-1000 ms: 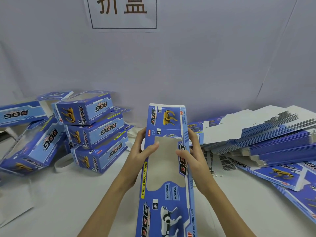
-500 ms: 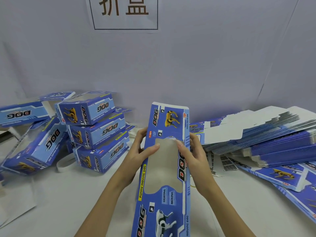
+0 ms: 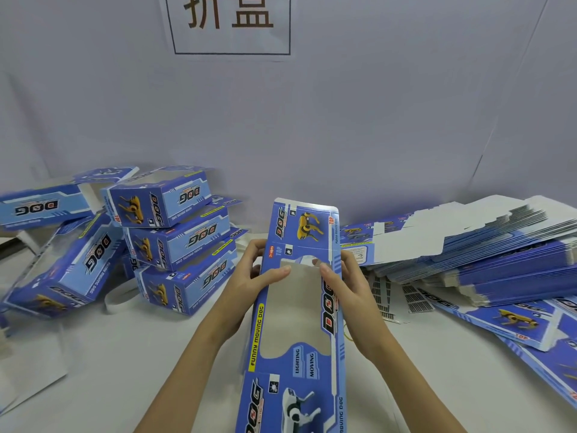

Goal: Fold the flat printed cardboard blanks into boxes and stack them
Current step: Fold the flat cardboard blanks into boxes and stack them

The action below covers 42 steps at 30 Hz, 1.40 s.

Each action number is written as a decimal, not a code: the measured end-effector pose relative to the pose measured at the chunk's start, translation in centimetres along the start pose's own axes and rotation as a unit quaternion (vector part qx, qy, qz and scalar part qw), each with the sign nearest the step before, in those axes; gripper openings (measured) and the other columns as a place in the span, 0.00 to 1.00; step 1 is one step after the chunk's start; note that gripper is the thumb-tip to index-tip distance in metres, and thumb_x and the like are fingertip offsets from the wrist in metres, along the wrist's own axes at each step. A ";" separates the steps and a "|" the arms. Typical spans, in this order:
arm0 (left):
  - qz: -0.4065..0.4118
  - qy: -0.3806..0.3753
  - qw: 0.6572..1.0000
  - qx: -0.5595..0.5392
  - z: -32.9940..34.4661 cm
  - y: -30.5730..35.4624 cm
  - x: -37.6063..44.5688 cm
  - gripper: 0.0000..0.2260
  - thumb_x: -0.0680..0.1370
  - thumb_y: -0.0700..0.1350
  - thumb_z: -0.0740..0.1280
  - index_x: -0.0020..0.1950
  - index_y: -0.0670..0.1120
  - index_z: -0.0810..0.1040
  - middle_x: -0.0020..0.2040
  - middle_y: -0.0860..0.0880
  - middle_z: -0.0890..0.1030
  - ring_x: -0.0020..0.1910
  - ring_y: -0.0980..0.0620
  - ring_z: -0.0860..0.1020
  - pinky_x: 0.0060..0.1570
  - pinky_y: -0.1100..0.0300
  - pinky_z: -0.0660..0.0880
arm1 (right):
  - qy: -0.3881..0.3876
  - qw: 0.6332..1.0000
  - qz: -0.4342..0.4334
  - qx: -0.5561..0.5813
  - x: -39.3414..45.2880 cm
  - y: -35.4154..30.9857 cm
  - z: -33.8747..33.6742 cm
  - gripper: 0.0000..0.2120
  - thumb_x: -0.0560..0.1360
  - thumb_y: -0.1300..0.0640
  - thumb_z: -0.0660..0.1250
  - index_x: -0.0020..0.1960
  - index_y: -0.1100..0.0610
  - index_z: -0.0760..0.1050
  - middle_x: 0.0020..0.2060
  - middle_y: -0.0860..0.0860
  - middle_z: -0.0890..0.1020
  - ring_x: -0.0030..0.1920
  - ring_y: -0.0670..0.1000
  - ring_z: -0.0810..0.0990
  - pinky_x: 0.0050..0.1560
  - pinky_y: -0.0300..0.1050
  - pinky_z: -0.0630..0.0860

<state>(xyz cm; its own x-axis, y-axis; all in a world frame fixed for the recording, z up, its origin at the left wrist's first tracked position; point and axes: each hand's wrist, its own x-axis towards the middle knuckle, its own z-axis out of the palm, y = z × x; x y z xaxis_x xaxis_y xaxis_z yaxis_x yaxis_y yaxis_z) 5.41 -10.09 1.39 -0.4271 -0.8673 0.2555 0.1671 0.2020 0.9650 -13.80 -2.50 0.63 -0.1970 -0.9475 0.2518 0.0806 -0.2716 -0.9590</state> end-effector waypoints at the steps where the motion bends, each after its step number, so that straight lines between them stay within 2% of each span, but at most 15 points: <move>1: -0.003 0.005 1.000 0.007 0.0 -0.2 0.1 0.24 0.76 0.55 0.74 0.69 0.57 0.71 0.64 0.54 0.81 0.59 0.46 0.84 0.53 0.45 0.84 | 0.001 1.000 -0.001 0.007 0.0 0.0 0.0 0.17 0.80 0.44 0.70 0.67 0.45 0.74 0.62 0.52 0.84 0.57 0.57 0.88 0.52 0.54 0.87; 4: -0.018 0.011 1.000 0.005 -0.3 -0.4 0.2 0.20 0.78 0.60 0.71 0.68 0.60 0.72 0.63 0.57 0.82 0.58 0.50 0.85 0.47 0.54 0.85 | 0.000 1.000 -0.004 0.026 -0.1 0.3 0.0 0.13 0.80 0.45 0.68 0.65 0.40 0.76 0.62 0.51 0.85 0.58 0.56 0.87 0.52 0.52 0.87; 7: -0.002 0.048 0.999 0.019 -0.5 -0.7 0.5 0.21 0.74 0.60 0.73 0.65 0.59 0.77 0.61 0.56 0.84 0.55 0.51 0.86 0.43 0.59 0.83 | 0.029 0.999 -0.030 0.021 0.0 0.1 0.5 0.24 0.78 0.42 0.69 0.73 0.35 0.71 0.65 0.44 0.82 0.59 0.47 0.86 0.52 0.45 0.85; 10: 0.054 0.187 0.980 0.051 -0.7 -1.2 1.0 0.22 0.74 0.60 0.76 0.65 0.53 0.79 0.62 0.52 0.83 0.59 0.49 0.83 0.56 0.51 0.82 | 0.066 0.986 -0.117 -0.099 -0.1 0.5 0.5 0.33 0.78 0.42 0.70 0.79 0.35 0.62 0.68 0.42 0.76 0.58 0.43 0.85 0.51 0.38 0.82; 14: 0.080 0.306 0.941 0.124 -0.7 -0.8 1.0 0.29 0.72 0.69 0.68 0.69 0.55 0.76 0.67 0.53 0.73 0.67 0.56 0.74 0.68 0.55 0.72 | -0.041 0.940 -0.121 -0.317 -0.7 1.1 0.8 0.36 0.78 0.31 0.68 0.81 0.31 0.57 0.77 0.37 0.67 0.74 0.36 0.69 0.71 0.45 0.74; 17: 0.055 0.278 0.959 0.023 -0.5 -0.1 0.9 0.27 0.76 0.69 0.64 0.71 0.59 0.74 0.66 0.57 0.78 0.65 0.58 0.79 0.66 0.51 0.77 | -0.055 0.939 -0.071 -0.331 -1.5 1.0 2.4 0.55 0.65 0.17 0.67 0.83 0.33 0.47 0.80 0.33 0.55 0.74 0.28 0.57 0.74 0.38 0.62; 19: 0.035 0.230 0.970 -0.065 -0.5 0.2 0.7 0.24 0.76 0.64 0.67 0.70 0.55 0.76 0.62 0.52 0.84 0.58 0.51 0.85 0.54 0.50 0.84 | -0.054 0.977 -0.009 -0.208 -1.2 0.7 2.7 0.59 0.61 0.22 0.74 0.83 0.35 0.51 0.78 0.35 0.62 0.73 0.28 0.63 0.74 0.39 0.69; 22: 0.029 0.199 0.975 -0.096 -0.4 0.5 0.9 0.25 0.77 0.59 0.69 0.70 0.49 0.78 0.64 0.46 0.83 0.63 0.44 0.82 0.58 0.48 0.80 | -0.081 0.991 0.102 0.022 0.0 -0.3 1.6 0.45 0.65 0.47 0.79 0.79 0.50 0.67 0.58 0.48 0.87 0.55 0.43 0.87 0.57 0.43 0.83; 25: -0.070 0.143 0.981 -0.110 -0.1 0.2 0.6 0.29 0.76 0.64 0.67 0.74 0.53 0.75 0.66 0.49 0.83 0.65 0.47 0.81 0.60 0.47 0.79 | -0.044 0.973 0.157 0.161 0.4 0.3 0.6 0.10 0.73 0.57 0.73 0.52 0.58 0.86 0.39 0.55 0.88 0.35 0.48 0.87 0.36 0.39 0.82; 27: -0.124 0.072 0.972 -0.185 0.0 0.2 0.3 0.24 0.79 0.64 0.66 0.70 0.52 0.81 0.64 0.46 0.84 0.62 0.45 0.84 0.59 0.46 0.82 | 0.013 0.972 0.164 0.168 0.3 0.8 0.2 0.16 0.82 0.62 0.65 0.40 0.56 0.87 0.38 0.56 0.85 0.33 0.50 0.85 0.35 0.39 0.80; 31: -0.109 0.097 0.967 -0.208 -0.5 0.4 0.3 0.24 0.75 0.60 0.73 0.69 0.53 0.81 0.61 0.43 0.85 0.54 0.44 0.86 0.52 0.48 0.83 | -0.130 0.951 0.238 0.147 -0.9 0.3 0.6 0.18 0.79 0.49 0.66 0.61 0.56 0.85 0.55 0.59 0.86 0.49 0.59 0.86 0.51 0.50 0.82; 33: -0.096 0.117 0.972 -0.182 -0.8 0.3 0.3 0.26 0.75 0.58 0.74 0.72 0.57 0.75 0.62 0.46 0.85 0.58 0.45 0.85 0.60 0.44 0.80 | -0.072 0.975 0.173 0.122 -0.1 0.4 0.5 0.18 0.82 0.48 0.67 0.71 0.48 0.79 0.64 0.57 0.84 0.62 0.64 0.84 0.62 0.61 0.80; 37: -0.135 0.066 0.984 -0.092 -0.6 0.0 0.1 0.40 0.67 0.65 0.79 0.77 0.62 0.69 0.66 0.52 0.83 0.64 0.48 0.82 0.69 0.40 0.74 | -0.029 0.994 0.051 0.094 -0.1 -0.4 0.6 0.30 0.76 0.37 0.67 0.76 0.30 0.64 0.65 0.47 0.84 0.63 0.55 0.85 0.52 0.53 0.85; 40: -0.155 -0.006 0.988 -0.022 0.8 -0.1 0.0 0.22 0.68 0.68 0.76 0.61 0.72 0.77 0.59 0.54 0.86 0.59 0.50 0.85 0.66 0.41 0.77 | -0.043 0.990 0.065 0.116 0.1 -0.4 0.3 0.26 0.80 0.41 0.70 0.76 0.34 0.67 0.66 0.49 0.83 0.64 0.57 0.85 0.60 0.61 0.83; 42: -0.142 -0.006 0.990 -0.005 1.4 -0.6 0.1 0.15 0.74 0.66 0.74 0.58 0.67 0.79 0.61 0.49 0.85 0.58 0.47 0.85 0.64 0.39 0.78 | -0.023 0.991 0.072 0.108 0.1 -0.2 -0.1 0.23 0.80 0.45 0.72 0.73 0.42 0.71 0.64 0.56 0.84 0.61 0.62 0.86 0.60 0.62 0.82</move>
<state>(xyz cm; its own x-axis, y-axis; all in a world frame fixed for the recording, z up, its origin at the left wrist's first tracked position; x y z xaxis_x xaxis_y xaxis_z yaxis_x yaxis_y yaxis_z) 4.02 -9.67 0.97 -0.4691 -0.8828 -0.0252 0.0471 -0.0535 0.9975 -13.96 -2.56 0.86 -0.1230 -0.9846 0.1241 0.3127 -0.1571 -0.9368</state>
